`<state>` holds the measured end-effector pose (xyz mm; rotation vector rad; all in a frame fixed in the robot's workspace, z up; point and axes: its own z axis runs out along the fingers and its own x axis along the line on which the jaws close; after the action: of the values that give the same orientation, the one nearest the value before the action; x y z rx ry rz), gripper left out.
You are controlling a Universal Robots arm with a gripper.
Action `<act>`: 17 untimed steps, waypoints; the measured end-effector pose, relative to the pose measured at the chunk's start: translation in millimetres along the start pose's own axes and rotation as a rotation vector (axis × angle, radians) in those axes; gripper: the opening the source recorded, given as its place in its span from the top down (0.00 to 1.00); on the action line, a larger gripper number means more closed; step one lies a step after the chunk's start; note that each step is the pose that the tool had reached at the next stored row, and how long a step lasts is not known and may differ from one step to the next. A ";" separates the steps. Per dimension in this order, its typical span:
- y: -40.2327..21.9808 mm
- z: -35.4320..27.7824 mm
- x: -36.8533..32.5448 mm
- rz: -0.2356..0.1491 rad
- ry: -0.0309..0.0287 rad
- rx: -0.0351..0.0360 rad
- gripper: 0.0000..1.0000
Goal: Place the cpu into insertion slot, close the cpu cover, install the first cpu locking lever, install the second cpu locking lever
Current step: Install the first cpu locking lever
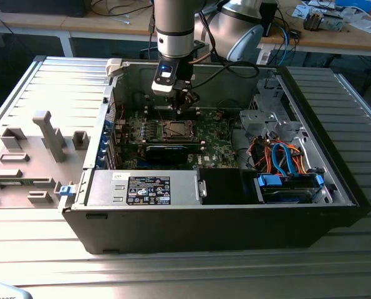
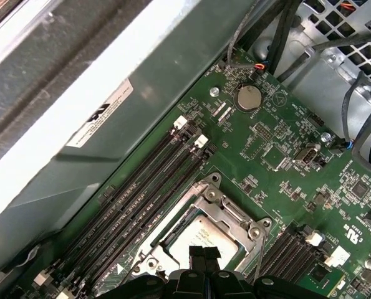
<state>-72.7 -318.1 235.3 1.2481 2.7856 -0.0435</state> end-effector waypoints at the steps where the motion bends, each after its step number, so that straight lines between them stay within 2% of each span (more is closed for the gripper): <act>1: 0.0 0.0 0.0 -0.001 0.0000 -0.0001 0.89; 17: 0.0 0.0 0.0 -0.009 0.0001 -0.0008 0.89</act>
<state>-72.7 -318.1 235.3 1.2354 2.7912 -0.0429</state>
